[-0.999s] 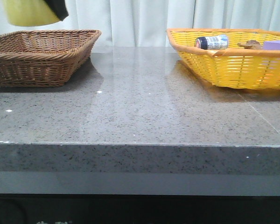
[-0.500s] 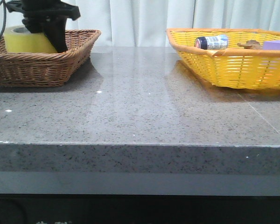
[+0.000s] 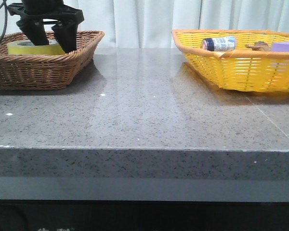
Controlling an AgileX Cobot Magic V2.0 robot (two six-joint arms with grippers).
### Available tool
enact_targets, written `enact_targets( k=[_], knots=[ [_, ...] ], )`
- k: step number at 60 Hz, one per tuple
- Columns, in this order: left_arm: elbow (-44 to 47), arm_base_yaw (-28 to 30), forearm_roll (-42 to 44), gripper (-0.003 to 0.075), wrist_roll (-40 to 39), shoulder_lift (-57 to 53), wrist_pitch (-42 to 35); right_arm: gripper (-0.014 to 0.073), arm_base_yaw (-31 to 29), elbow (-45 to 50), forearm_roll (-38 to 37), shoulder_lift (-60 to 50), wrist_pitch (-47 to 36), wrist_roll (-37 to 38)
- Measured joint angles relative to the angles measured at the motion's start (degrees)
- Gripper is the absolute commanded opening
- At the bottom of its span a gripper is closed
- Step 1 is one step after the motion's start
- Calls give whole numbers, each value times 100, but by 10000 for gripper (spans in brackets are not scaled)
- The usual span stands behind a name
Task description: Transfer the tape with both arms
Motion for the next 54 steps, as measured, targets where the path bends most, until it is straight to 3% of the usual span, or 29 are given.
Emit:
enact_targets(
  k=[15, 25, 42, 54],
  knots=[
    [0, 0, -74, 502, -191, -722, 0, 381, 0, 0, 0, 0, 0, 0],
    [227, -23, -707, 501, -214, -1598, 0, 381, 0, 0, 0, 0, 0, 0],
    [1542, -526, -557, 490, -203, -3152, -1, 381, 0, 0, 0, 0, 0, 0],
    [2872, -560, -353, 490, -293, -4174, -517, 381, 0, 0, 0, 0, 0, 0]
  ],
)
